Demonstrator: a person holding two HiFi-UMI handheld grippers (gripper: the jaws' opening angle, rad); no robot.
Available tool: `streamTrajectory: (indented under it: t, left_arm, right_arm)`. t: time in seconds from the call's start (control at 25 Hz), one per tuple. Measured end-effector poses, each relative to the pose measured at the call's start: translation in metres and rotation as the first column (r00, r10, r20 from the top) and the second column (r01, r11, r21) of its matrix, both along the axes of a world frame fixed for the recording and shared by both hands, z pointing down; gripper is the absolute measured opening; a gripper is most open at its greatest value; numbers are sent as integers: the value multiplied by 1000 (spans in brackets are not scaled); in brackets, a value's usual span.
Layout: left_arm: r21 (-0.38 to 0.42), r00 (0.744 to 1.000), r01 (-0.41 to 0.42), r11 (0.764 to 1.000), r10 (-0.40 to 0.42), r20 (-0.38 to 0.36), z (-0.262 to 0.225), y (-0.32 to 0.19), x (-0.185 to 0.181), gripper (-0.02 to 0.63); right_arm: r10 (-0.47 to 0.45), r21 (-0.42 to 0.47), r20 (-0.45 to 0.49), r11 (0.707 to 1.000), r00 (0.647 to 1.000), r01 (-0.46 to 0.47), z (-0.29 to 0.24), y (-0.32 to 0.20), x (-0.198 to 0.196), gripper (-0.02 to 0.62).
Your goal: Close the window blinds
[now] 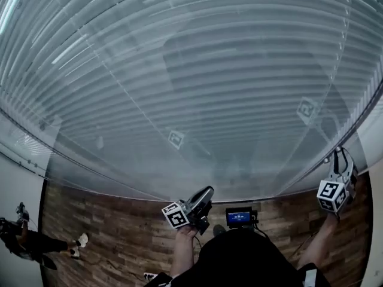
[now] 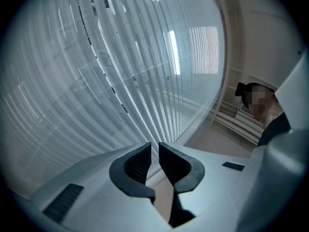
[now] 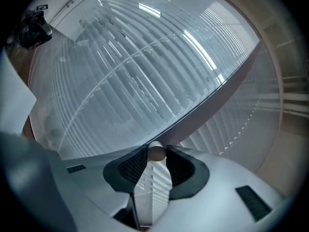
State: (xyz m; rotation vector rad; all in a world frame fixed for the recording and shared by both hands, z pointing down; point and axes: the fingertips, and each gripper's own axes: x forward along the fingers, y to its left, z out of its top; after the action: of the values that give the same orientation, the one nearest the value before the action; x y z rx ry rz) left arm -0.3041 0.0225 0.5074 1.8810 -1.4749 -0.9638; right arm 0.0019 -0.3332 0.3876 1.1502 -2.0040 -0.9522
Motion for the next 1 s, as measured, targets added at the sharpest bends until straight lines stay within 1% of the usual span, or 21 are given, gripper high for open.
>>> streamTrajectory:
  t: [0.08,0.16,0.24,0.28,0.36,0.44,0.52,0.56,0.6,0.64,0.76,0.8,0.84,0.92,1.0]
  left_arm:
    - [-7,1000,-4,1000,4,-13,1,5,6,55]
    - [-5,1000,11,1000,-11,-17,1,8,8,55]
    - [-5,1000,23,1000,-23,-14,-1,13,12,55]
    - [-8,1000,26,1000,-26,-7,-4,16,15,55]
    - [-13,999,35,999,-35,11,-12,22,20,55]
    - [-18,998,54,998,-53,23,-18,27,25,55]
    - [-28,996,74,997,-73,47,-23,29,35,55]
    - [-30,994,86,996,-84,65,-25,28,38,55]
    - [-33,992,101,994,-99,79,-26,27,37,55]
    - [-38,989,122,992,-119,83,-27,26,34,55]
    - [-69,981,182,981,-176,85,-24,33,24,55]
    - [-80,978,197,977,-190,88,-23,39,24,55]
    - [-90,975,211,973,-203,92,-24,46,24,55]
    - [-99,970,233,967,-223,97,-32,62,25,55]
    - [-95,967,244,965,-233,106,-42,76,24,55]
  right_arm:
    - [7,12,-48,1000,999,-6,7,5,9,127]
    - [-2,36,-92,999,996,6,8,5,7,127]
    - [-5,53,-115,999,993,11,4,9,5,127]
    - [-7,53,-110,998,994,13,2,12,5,127]
    - [-16,43,-74,999,997,19,-2,15,7,127]
    - [-39,20,-19,999,999,40,-6,16,11,127]
    - [-90,-22,75,996,993,92,-18,20,9,127]
    - [-128,-44,142,990,982,135,-27,22,1,127]
    - [-159,-64,208,983,965,175,-33,21,-7,127]
    - [-169,-85,265,977,949,197,-33,17,-11,127]
    - [-133,-164,397,963,908,212,-23,4,-8,127]
    - [-122,-201,445,952,887,231,-17,2,-3,127]
    - [-113,-245,500,933,859,265,-8,1,2,127]
    - [-98,-317,613,879,784,357,-4,11,6,127]
    - [-85,-336,709,832,700,441,-5,25,13,127]
